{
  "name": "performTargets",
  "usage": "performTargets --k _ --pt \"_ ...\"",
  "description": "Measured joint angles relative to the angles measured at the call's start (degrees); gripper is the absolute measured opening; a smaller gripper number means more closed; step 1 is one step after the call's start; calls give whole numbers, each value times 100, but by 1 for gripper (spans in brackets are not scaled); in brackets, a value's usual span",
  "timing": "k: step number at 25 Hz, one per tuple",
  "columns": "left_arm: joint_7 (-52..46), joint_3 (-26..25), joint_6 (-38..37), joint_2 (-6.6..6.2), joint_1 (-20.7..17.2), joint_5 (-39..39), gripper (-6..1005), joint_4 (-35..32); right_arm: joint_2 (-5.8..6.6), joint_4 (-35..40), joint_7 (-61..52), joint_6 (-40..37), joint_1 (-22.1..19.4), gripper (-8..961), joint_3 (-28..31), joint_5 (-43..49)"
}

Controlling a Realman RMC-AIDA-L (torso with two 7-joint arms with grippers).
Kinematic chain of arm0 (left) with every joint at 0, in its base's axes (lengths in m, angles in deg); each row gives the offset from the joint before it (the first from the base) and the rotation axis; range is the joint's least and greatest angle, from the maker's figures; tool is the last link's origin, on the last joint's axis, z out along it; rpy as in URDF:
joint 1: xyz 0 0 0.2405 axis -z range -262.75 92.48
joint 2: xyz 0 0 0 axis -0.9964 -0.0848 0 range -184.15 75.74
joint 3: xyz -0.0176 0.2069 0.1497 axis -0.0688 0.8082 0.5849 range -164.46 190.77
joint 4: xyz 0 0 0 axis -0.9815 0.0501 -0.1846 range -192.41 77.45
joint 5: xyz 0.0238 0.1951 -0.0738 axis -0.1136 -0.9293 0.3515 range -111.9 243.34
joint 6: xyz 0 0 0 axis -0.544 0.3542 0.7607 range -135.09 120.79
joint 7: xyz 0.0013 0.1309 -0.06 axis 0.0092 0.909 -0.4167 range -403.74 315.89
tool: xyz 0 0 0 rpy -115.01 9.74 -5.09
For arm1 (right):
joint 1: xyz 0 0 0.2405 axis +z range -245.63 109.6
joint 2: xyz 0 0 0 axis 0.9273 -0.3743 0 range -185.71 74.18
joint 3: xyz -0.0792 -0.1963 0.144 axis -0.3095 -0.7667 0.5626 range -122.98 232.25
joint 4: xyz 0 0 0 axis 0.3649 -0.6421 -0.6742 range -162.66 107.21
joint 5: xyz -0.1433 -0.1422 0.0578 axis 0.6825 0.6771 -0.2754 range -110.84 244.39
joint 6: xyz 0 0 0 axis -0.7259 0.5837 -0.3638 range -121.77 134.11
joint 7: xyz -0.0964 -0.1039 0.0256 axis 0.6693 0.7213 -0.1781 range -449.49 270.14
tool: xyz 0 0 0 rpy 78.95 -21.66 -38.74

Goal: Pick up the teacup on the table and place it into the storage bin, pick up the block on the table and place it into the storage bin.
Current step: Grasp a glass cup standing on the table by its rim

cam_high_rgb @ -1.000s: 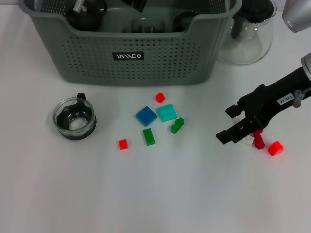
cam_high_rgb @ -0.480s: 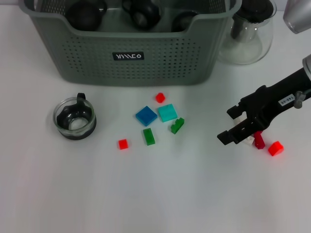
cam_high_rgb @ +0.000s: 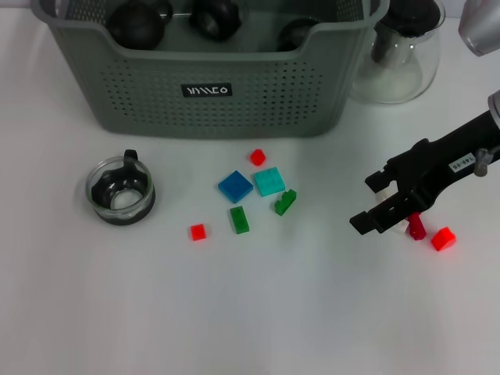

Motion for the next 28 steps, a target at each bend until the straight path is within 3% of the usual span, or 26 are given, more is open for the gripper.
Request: performTargets --k 7,12,16,21,28 --pt "1031 -132 -2055 86 -587 372 852 -694 -6 0 -42 15 -10 946 14 0" --pt "1509 -129 -2843 143 -964 379 849 -1089 -15 -17 -45 61 -10 946 19 0" --pt "1930 105 -2834 139 -1241 -29 848 -983 -24 -116 -44 82 4 946 19 0" --pt "2020 400 -2587 143 -1309 -918 847 -448 -43 -145 -71 106 -20 947 24 0" --pt "1689 1333 -1760 154 -1427 -2059 845 -186 -50 -239 -73 153 -40 947 27 0"
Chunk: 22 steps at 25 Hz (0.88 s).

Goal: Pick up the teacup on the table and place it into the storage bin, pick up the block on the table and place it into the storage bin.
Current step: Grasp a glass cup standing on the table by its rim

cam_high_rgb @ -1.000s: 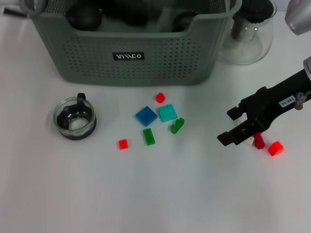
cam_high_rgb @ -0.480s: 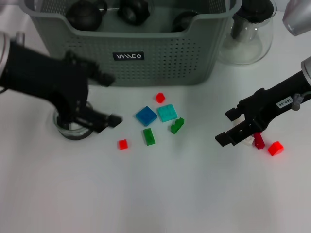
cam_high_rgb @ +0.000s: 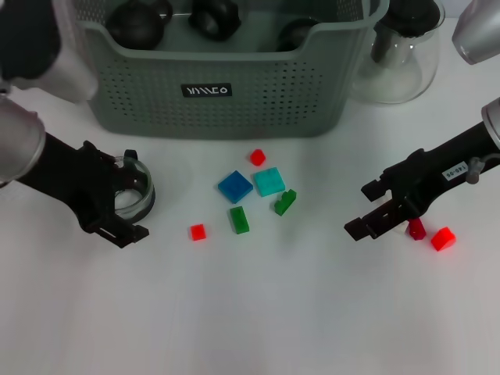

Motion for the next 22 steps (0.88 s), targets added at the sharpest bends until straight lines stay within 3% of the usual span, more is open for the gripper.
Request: performTargets --k 10,22 --pt "-333 982 1049 16 33 -770 843 704 0 -32 4 2 2 947 -5 0" --pt "-577 1516 1505 28 33 -1005 841 1022 0 -34 -1 -4 3 946 -3 0"
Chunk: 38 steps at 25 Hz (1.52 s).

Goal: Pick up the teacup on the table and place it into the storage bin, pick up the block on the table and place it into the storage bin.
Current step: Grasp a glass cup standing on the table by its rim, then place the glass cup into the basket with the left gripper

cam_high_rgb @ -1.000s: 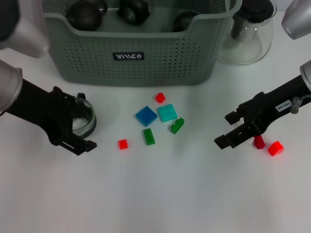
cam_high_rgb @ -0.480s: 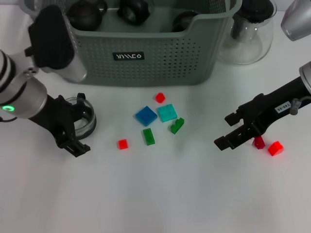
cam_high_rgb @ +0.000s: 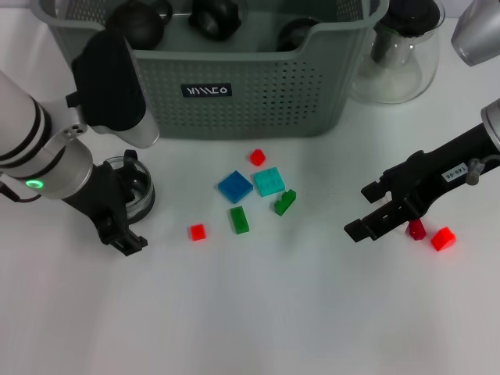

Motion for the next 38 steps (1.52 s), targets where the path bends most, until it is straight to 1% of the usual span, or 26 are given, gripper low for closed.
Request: performTargets --k 8,9,13,19,24,25,26,28,32,34,36,37,38 --pt "-289 55 206 -2 26 -156 693 116 0 0 3 6 0 946 3 0" --pt "-342 125 260 -2 15 -225 674 123 0 0 1 5 0 946 3 0" --pt "-348 148 203 -1 -6 -223 422 69 0 23 -6 -18 0 946 3 0" --pt "-376 70 49 0 -56 -172 274 -147 6 8 -6 -10 -1 946 3 0" --pt "-435 47 -231 0 -93 -63 46 -437 9 0 27 8 -18 946 3 0" --pt "-435 47 -231 0 -93 -63 45 -437 9 0 27 8 -18 946 3 0" --pt "-429 -117 -588 0 -137 270 45 -796 10 1 28 9 -18 946 4 -1" --pt "-415 -377 -970 -7 -145 705 43 -1094 10 7 25 10 -18 946 11 0" --pt "-443 -1319 -2006 -40 -10 2111 42 -1670 9 26 11 9 -20 946 27 0" --pt "-508 -1804 -2166 -43 104 2843 42 -1833 9 20 33 12 -23 946 49 -13" --pt "-612 -2268 -2163 -63 283 3536 43 -1900 7 1 60 16 -12 946 62 -27" --pt "-667 -2498 -2137 -77 409 3764 43 -1905 3 -5 58 20 2 946 61 -27" --pt "-757 -2790 -2058 -94 623 3971 43 -1891 -1 -7 49 18 13 946 59 -23"
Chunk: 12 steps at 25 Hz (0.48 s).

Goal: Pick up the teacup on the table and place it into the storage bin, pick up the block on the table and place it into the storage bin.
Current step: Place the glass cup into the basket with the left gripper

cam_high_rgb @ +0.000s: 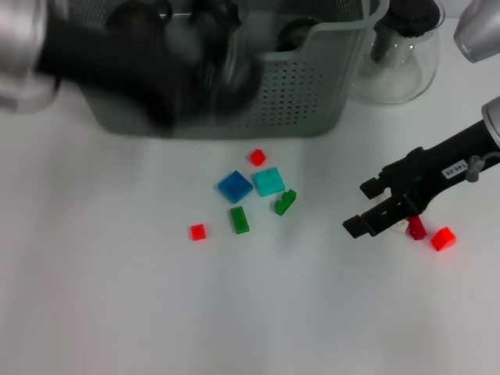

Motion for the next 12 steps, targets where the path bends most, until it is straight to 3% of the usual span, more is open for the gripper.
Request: performTargets --k 3,8,12 --pt "-374 -443 323 -94 557 25 43 86 -8 15 -59 -26 33 946 -3 8" --pt "-1207 -356 1085 -535 1369 -607 43 544 -2 12 -199 -39 74 947 5 11" --pt "-1486 -350 1788 -876 1978 -1444 44 1848 15 19 -295 -36 99 947 5 14"
